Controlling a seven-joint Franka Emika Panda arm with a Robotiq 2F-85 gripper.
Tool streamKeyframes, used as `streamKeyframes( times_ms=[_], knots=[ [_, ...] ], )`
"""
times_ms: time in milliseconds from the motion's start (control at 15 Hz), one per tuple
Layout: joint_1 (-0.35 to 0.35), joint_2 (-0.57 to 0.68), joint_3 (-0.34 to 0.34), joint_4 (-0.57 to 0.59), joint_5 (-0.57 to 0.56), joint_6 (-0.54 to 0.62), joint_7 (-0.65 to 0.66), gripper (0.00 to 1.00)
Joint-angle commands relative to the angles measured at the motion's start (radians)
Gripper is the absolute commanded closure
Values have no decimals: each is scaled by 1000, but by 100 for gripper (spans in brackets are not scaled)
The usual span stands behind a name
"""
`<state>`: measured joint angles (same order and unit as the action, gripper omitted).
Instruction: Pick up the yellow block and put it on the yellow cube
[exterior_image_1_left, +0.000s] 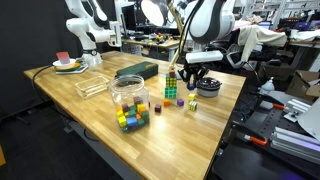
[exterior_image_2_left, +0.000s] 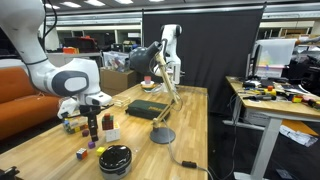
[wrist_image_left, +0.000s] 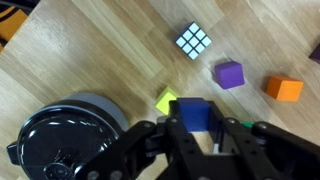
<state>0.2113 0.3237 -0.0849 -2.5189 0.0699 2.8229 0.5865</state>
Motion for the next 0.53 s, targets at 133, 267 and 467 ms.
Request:
streamKeyframes(
  times_ms=[133, 267, 467],
  knots=[
    [0, 0, 0, 1, 0, -3, -1, 71],
    [0, 0, 0, 1, 0, -3, -1, 93],
    [-2, 28, 6, 16, 10, -1, 2, 93]
  ],
)
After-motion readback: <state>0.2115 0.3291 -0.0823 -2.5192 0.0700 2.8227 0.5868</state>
